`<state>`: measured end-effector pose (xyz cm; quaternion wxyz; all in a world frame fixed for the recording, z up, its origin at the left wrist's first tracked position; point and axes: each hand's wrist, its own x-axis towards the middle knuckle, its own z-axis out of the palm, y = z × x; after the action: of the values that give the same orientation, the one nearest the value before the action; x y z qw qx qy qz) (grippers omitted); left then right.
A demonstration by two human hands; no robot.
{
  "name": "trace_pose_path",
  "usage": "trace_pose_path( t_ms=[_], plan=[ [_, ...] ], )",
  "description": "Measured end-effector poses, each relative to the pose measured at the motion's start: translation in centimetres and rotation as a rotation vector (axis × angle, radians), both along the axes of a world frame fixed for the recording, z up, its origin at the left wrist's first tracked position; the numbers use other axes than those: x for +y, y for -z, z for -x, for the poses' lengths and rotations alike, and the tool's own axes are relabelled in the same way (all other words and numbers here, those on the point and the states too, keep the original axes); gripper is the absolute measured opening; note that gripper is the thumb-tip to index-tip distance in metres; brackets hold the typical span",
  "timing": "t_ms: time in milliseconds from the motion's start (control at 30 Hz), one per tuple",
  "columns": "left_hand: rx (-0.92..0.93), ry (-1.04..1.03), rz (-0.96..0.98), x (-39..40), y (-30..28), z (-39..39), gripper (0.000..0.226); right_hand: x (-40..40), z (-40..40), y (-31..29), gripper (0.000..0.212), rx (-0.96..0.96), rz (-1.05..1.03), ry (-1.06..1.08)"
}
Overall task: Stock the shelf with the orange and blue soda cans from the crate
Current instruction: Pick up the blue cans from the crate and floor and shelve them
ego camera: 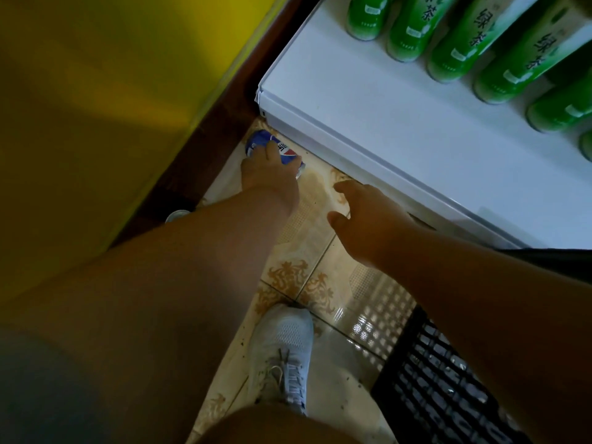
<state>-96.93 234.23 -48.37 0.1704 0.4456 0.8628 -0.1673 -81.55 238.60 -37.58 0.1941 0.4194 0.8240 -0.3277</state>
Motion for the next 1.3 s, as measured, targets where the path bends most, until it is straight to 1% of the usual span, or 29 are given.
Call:
trace_pose_path(
  t_ms=[33,133,167,267,400,500,567,633,700,767,900,967,1100,1200,1300],
  plan=[
    [-0.006,0.021,-0.015,0.3,0.1,0.1,0.070,0.3,0.0,-0.1,0.058,-0.004,-0.007,0.002],
    [-0.160,-0.023,-0.049,0.1,0.4,0.4,0.066,0.6,0.3,-0.1,0.056,0.016,-0.003,0.028],
    [-0.180,-0.027,-0.066,-0.3,0.5,0.4,0.065,0.5,0.3,0.1,0.056,0.024,0.000,0.031],
    [-0.100,-0.047,-0.133,-1.5,0.3,0.7,0.069,0.1,0.3,0.5,0.056,0.038,0.018,0.021],
    [0.042,-0.066,-0.045,-2.9,-0.2,1.5,0.074,-0.3,0.2,0.7,0.056,0.025,0.026,0.001],
    [0.078,-0.019,0.018,-3.5,0.0,2.2,0.099,-0.4,0.2,0.7,0.056,0.025,0.023,-0.011],
    [0.072,0.089,0.116,-3.6,0.3,2.3,0.104,-0.6,0.2,0.6,0.055,0.016,0.035,-0.018],
    [0.115,0.170,0.183,-3.3,0.4,2.2,0.095,-0.7,0.2,0.3,0.055,0.013,0.038,-0.021],
    [0.160,0.205,0.164,-3.1,0.1,2.2,0.078,-0.7,0.3,0.2,0.055,0.012,0.042,-0.027],
    [0.159,0.220,0.151,-3.1,-0.1,2.2,0.069,-0.8,0.4,0.0,0.055,0.013,0.044,-0.036],
    [0.037,0.223,0.142,-3.4,0.1,1.9,0.061,-1.0,0.2,-0.2,0.055,0.022,0.051,-0.025],
    [-0.046,0.169,0.070,-3.8,0.1,1.1,0.060,-1.1,-0.1,-0.3,0.055,0.032,0.047,-0.011],
    [-0.213,0.051,-0.086,-4.2,-1.0,-0.6,0.066,-1.0,-0.9,-1.1,0.054,0.046,0.021,0.038],
    [-0.442,-0.054,-0.267,-3.9,-3.9,-1.7,0.060,-0.7,-2.0,-2.8,0.054,0.086,0.026,0.151],
    [-0.681,-0.231,-0.462,-3.3,-8.8,-3.6,0.054,-0.5,-3.5,-4.9,0.048,0.202,0.057,0.325]
  ],
)
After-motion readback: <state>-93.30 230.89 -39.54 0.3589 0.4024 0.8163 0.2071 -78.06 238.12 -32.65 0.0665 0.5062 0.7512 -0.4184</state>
